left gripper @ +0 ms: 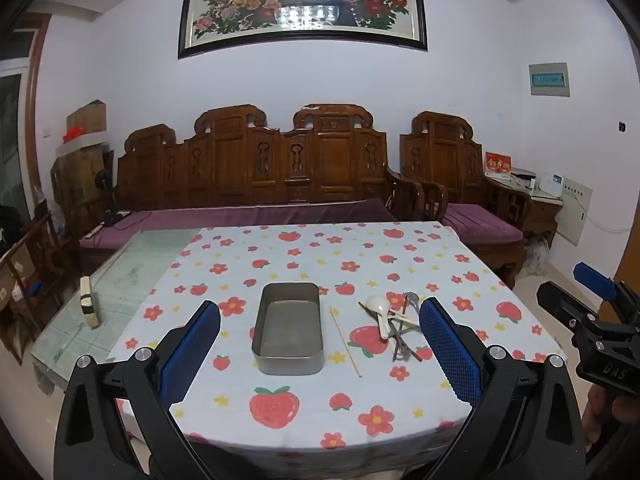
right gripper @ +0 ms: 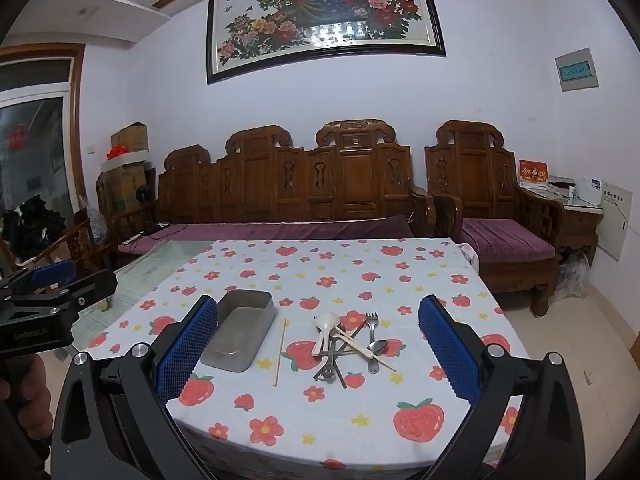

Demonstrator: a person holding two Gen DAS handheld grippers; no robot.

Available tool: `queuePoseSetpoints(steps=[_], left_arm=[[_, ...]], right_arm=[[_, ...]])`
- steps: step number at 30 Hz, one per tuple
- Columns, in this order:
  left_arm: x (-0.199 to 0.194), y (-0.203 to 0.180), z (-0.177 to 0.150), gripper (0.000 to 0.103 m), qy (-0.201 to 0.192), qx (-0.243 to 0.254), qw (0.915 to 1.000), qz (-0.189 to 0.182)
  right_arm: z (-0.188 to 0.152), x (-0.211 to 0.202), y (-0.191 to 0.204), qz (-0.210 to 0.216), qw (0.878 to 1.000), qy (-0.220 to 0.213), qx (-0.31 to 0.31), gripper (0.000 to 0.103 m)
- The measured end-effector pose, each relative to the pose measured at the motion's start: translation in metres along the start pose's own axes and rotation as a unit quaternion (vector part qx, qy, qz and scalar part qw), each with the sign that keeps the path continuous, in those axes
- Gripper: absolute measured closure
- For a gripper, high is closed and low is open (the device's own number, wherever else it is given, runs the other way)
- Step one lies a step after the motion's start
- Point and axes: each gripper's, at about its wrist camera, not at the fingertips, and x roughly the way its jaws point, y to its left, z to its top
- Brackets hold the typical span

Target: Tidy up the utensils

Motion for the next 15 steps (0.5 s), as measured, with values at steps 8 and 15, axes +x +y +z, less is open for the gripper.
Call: queuePoseSetpoints(steps=[8, 15], left_arm=[[-0.0014, -0.0029, 0.001, 0.006, -0.002, -0.001, 1.0, 0.001], [0.0002, 0.0003, 0.0001, 0.006, -0.001, -0.004, 1.0, -0.001]], right_arm=[[0.0003, -0.001, -0.0001, 0.0, 1.0, -0.003, 0.0, 0.002], [0.0004, -0.0012, -0.0003, 0.001, 1.0, -0.003, 0.001, 0.002]])
